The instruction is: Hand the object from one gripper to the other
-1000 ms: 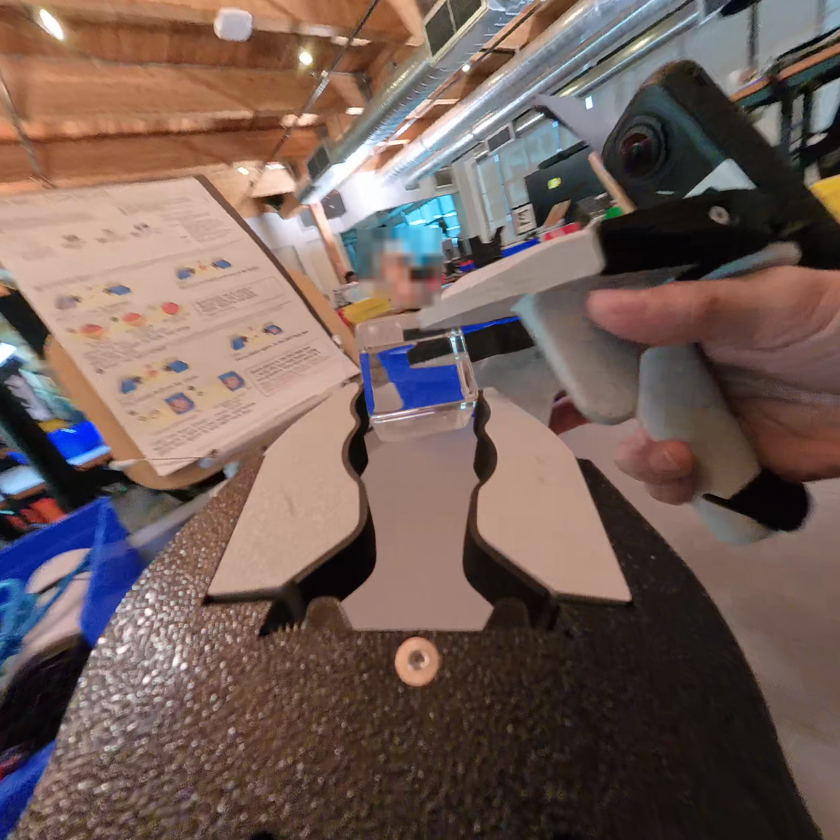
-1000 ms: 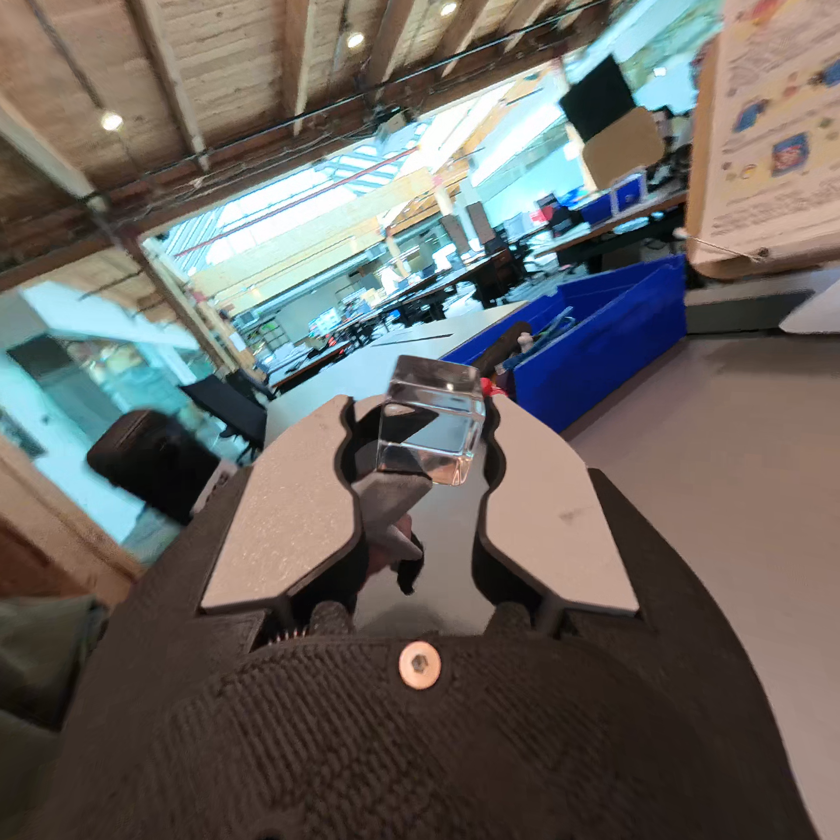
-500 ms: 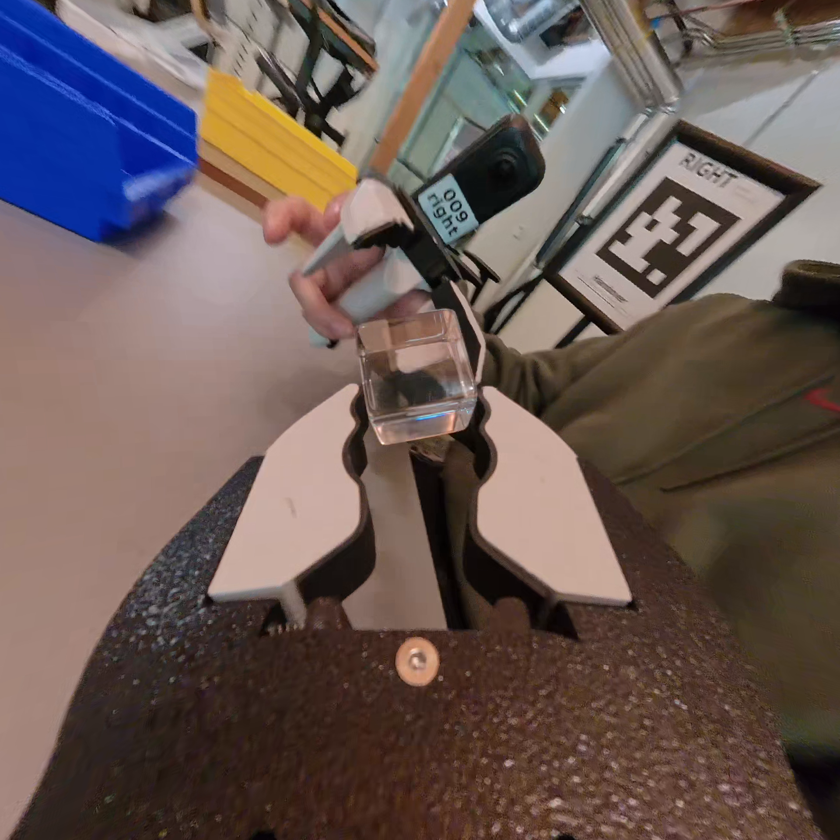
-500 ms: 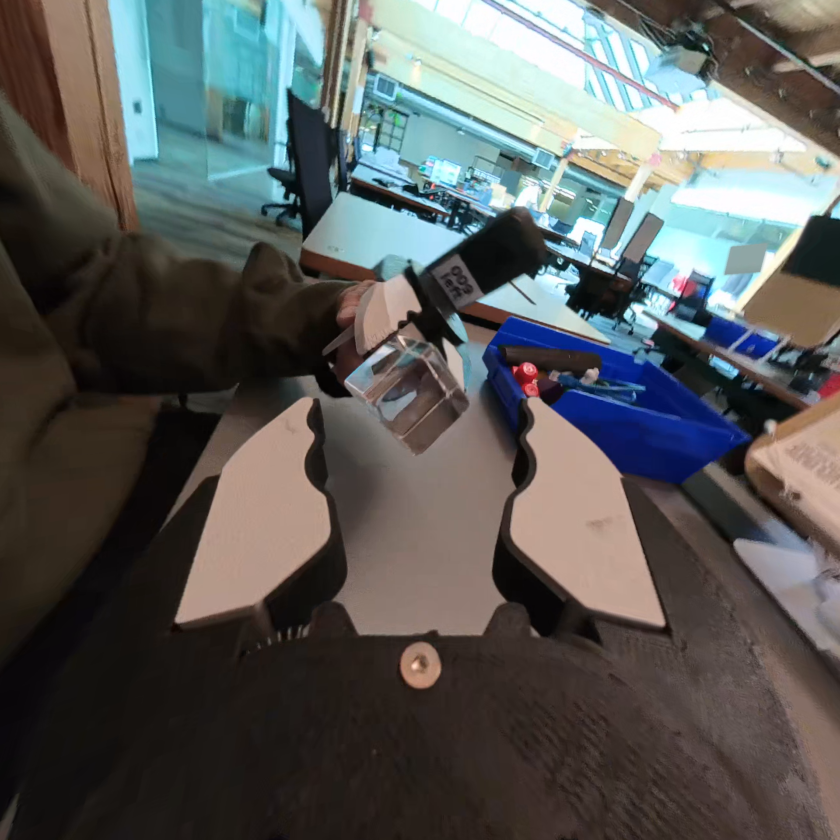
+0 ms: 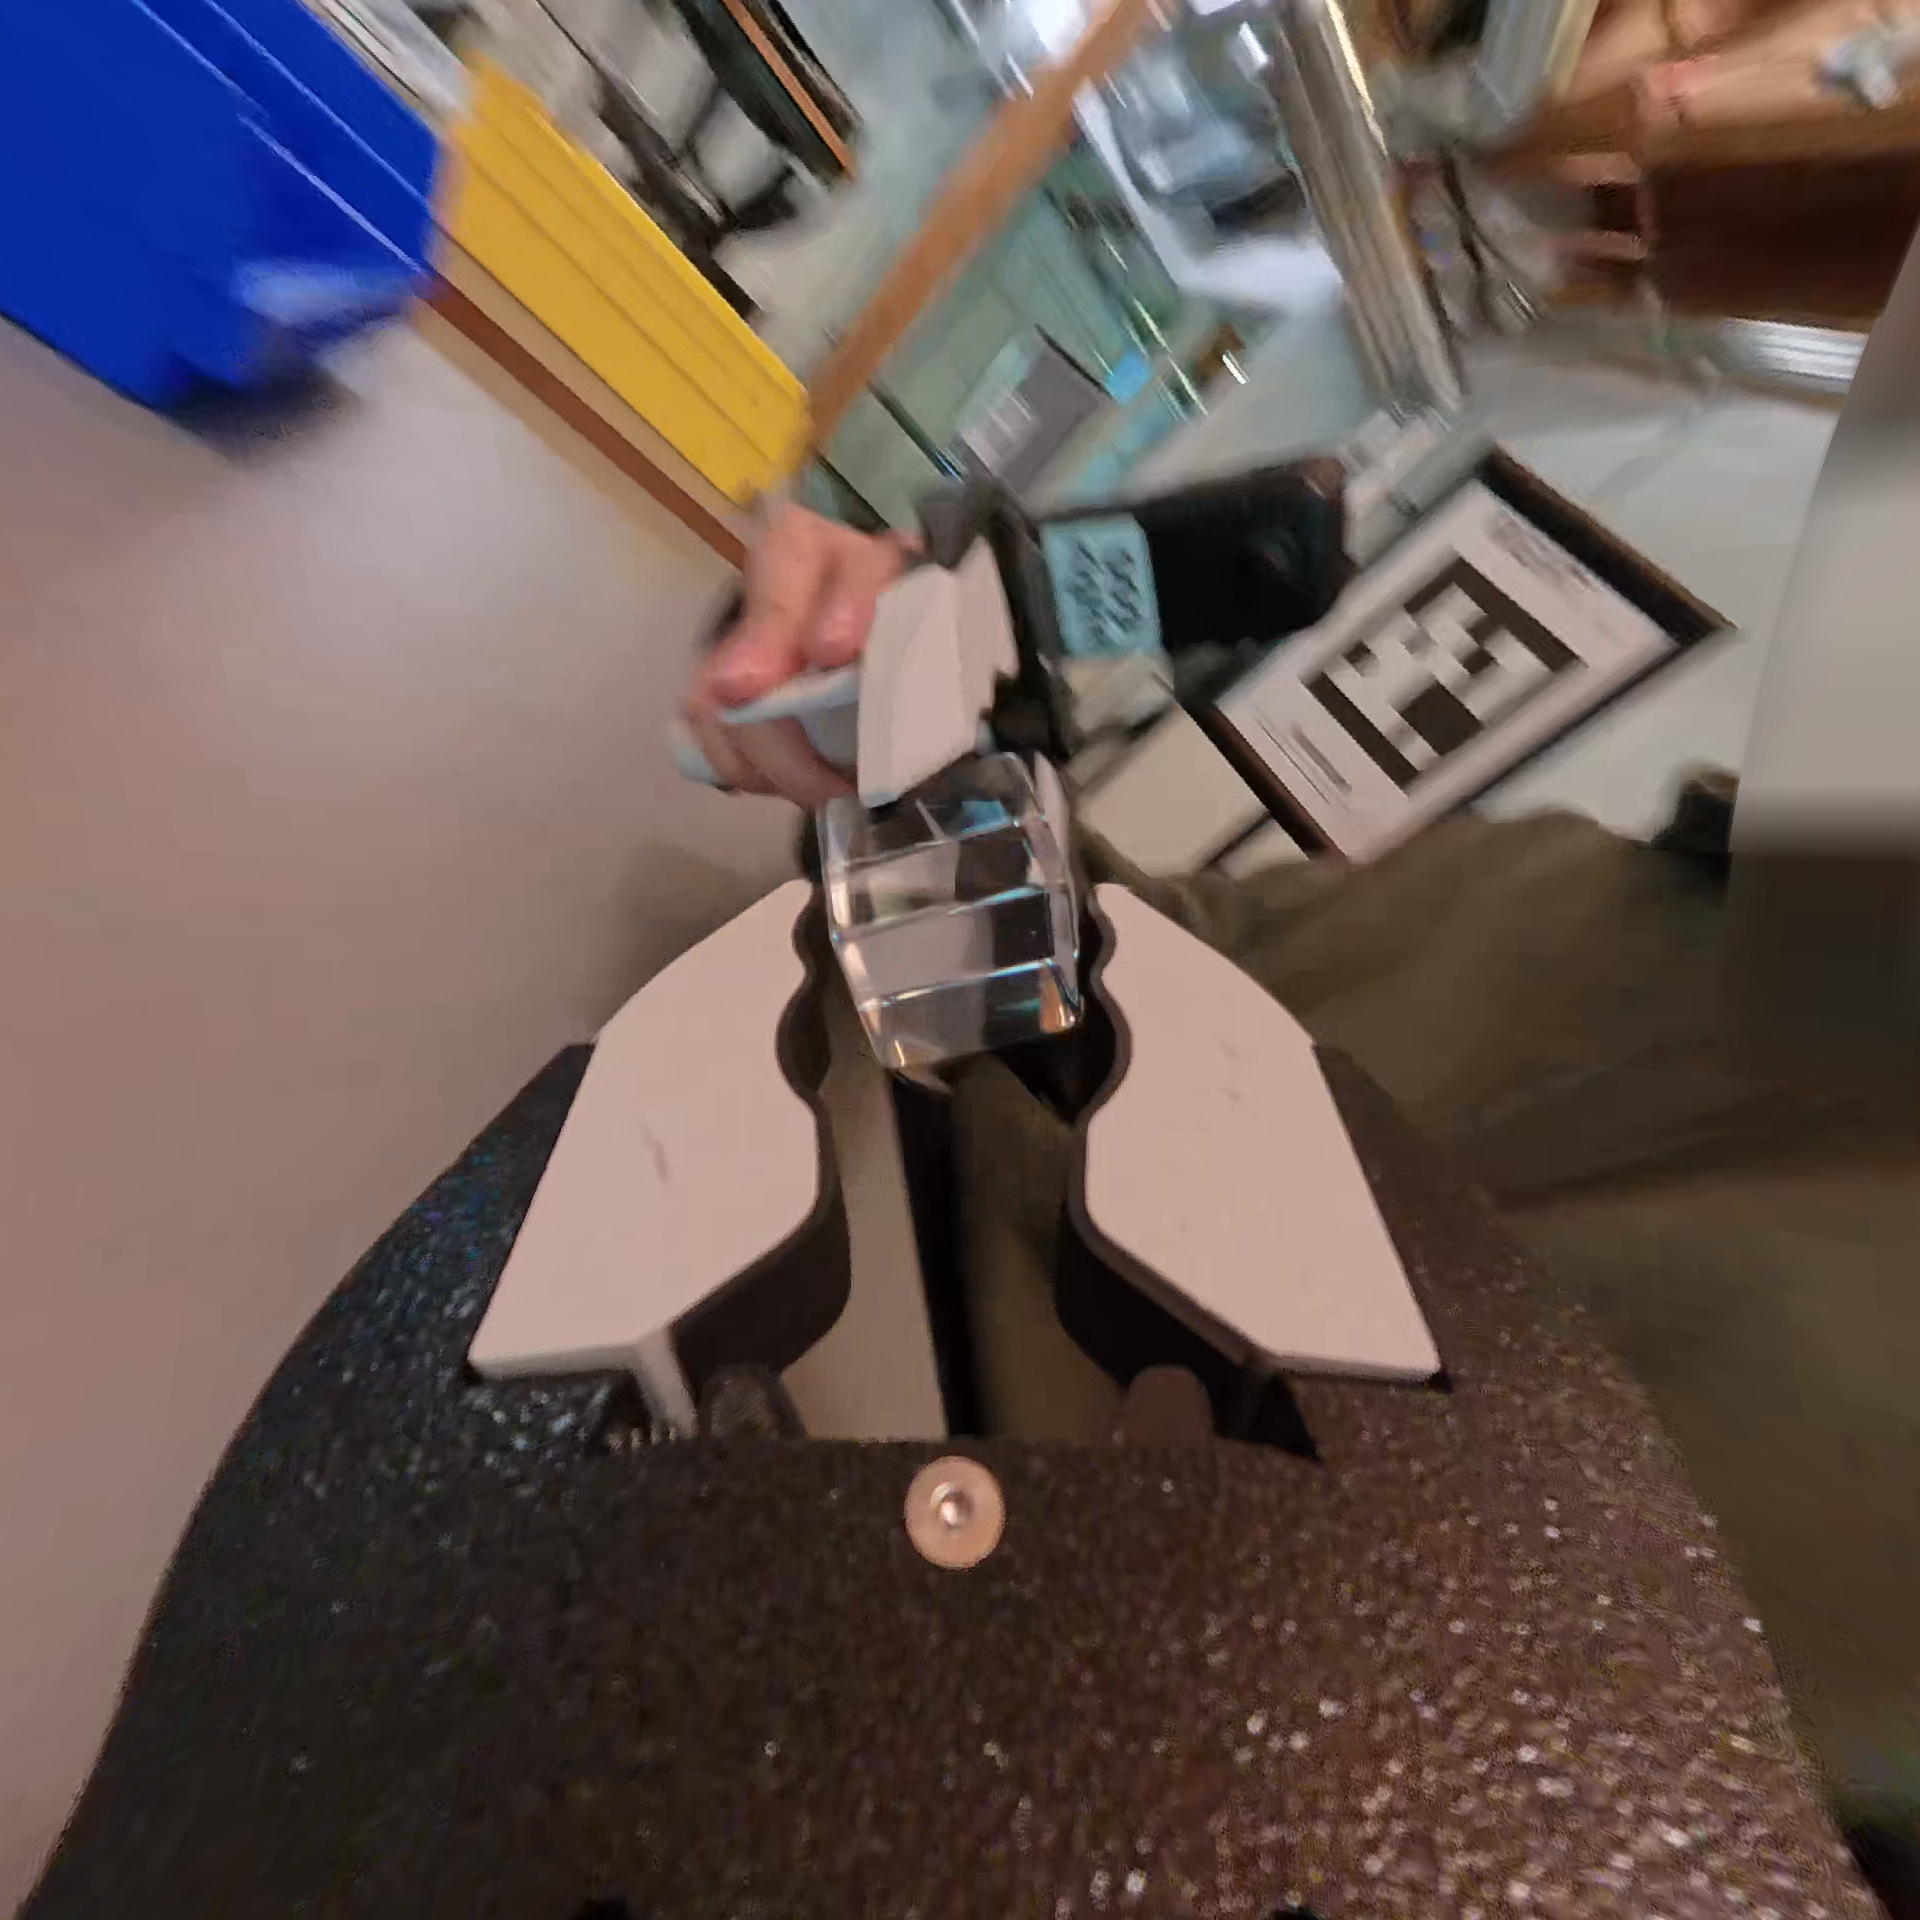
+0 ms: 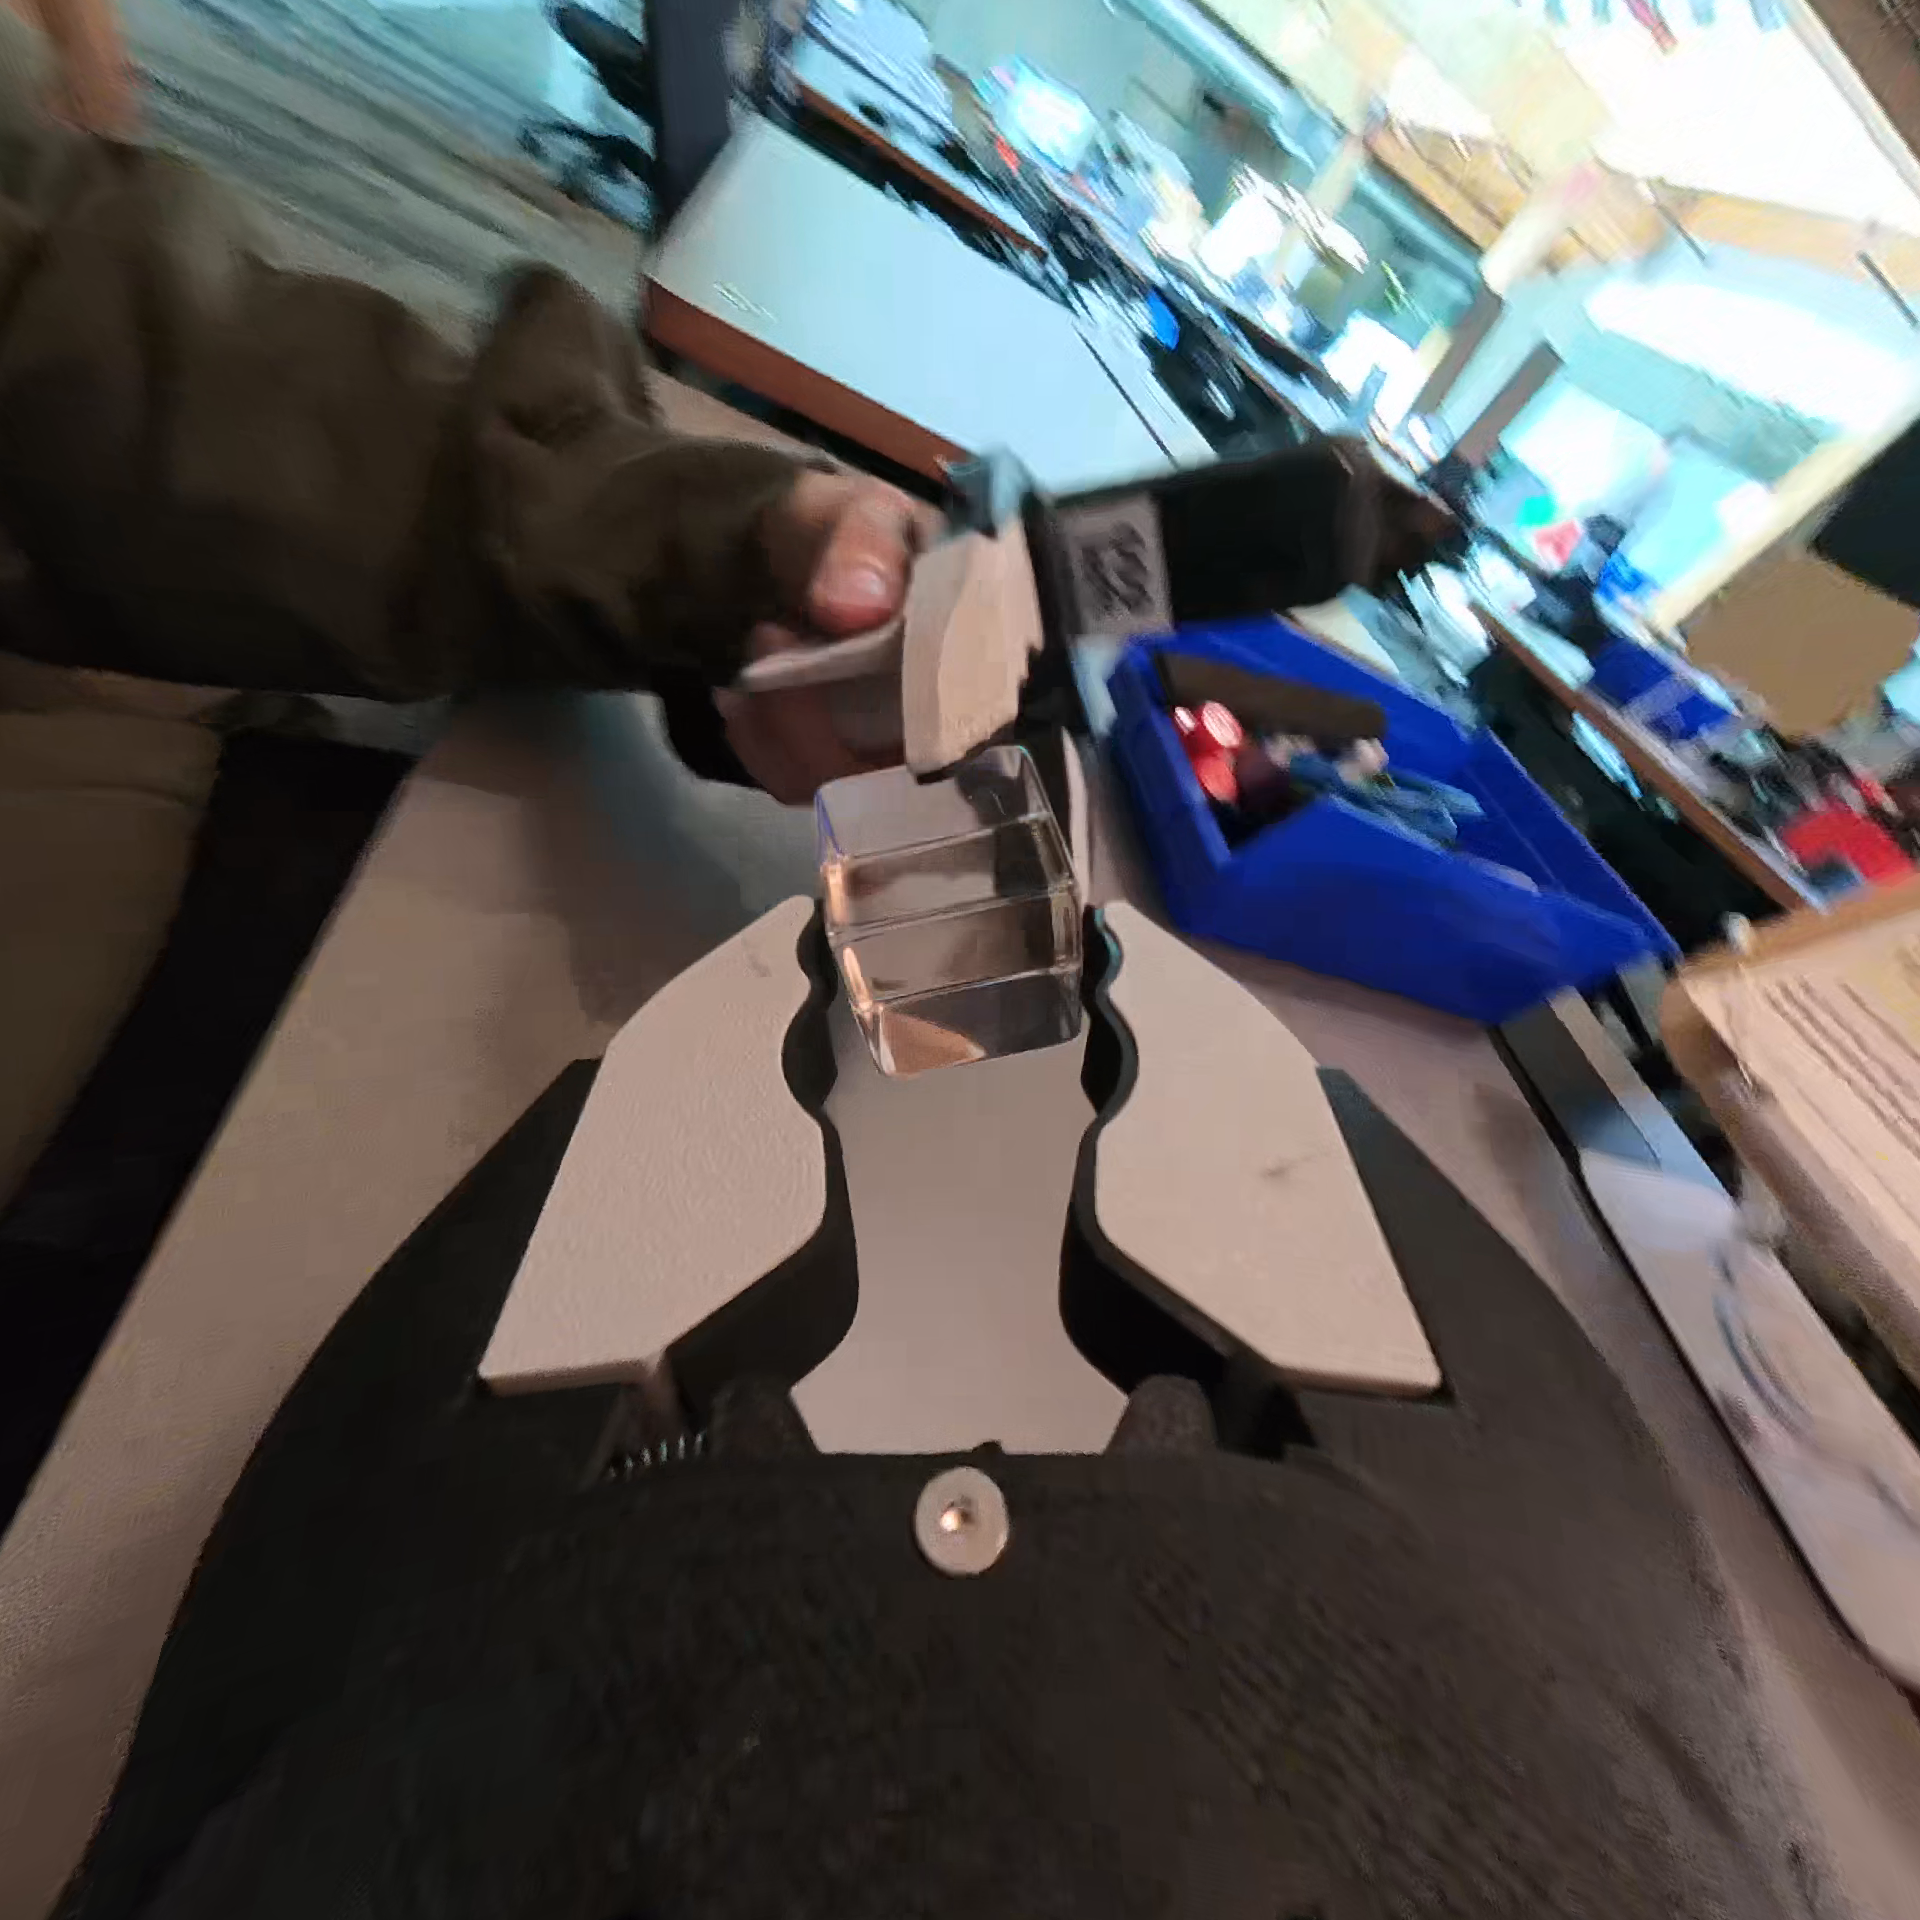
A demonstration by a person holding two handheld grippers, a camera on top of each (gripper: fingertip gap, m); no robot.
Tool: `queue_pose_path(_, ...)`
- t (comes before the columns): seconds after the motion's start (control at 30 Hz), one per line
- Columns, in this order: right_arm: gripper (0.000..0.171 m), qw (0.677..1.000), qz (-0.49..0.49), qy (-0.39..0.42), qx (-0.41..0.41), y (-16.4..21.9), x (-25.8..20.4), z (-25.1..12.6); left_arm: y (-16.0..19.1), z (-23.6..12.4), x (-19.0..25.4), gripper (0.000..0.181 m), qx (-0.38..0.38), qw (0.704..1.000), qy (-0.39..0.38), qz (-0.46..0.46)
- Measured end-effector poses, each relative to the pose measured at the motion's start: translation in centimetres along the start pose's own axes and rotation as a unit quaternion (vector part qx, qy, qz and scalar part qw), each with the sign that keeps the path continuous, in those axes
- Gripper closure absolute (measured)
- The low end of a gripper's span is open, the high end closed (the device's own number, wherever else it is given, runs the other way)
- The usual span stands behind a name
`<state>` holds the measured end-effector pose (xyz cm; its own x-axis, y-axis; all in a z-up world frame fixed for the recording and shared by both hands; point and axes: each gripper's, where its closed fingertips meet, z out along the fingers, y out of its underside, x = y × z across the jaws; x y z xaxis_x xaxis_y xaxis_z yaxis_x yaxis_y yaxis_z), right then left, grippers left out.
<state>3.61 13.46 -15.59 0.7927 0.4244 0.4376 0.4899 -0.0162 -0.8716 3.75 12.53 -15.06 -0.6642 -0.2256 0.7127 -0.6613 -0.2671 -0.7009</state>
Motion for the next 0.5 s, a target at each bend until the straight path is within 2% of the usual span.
queue_pose_path(0.03, 0.126, 0.999, 0.019, 0.031, -0.024, 0.7, 1.1, 0.1, -1.0, -0.5, -1.2, 0.136, 0.031, 0.999, -0.044, 0.004)
queue_pose_path(0.1, 0.126, 0.991, 0.049, 0.108, -0.064, 2.2, 3.5, 0.1, -2.1, -1.4, -2.8, 0.125, 0.066, 0.99, -0.123, 0.025)
queue_pose_path(0.2, 0.126, 0.98, 0.038, 0.149, -0.129, 4.3, 4.5, 0.1, -2.0, -1.7, -3.8, 0.109, 0.044, 0.976, -0.209, 0.045)
queue_pose_path(0.27, 0.126, 0.972, -0.003, 0.177, -0.154, 4.6, 4.9, 0.2, -1.7, -1.5, -4.4, 0.098, 0.03, 0.967, -0.247, 0.049)
queue_pose_path(0.37, 0.126, 0.973, -0.064, 0.18, -0.126, 3.3, 4.6, 0.6, -1.0, -0.7, -4.1, 0.09, 0.028, 0.98, -0.195, 0.002)
queue_pose_path(0.5, 0.126, 0.983, -0.12, 0.14, -0.005, 0.1, 2.8, 0.2, -1.4, -0.6, -1.6, 0.091, 0.074, 0.994, -0.026, -0.077)
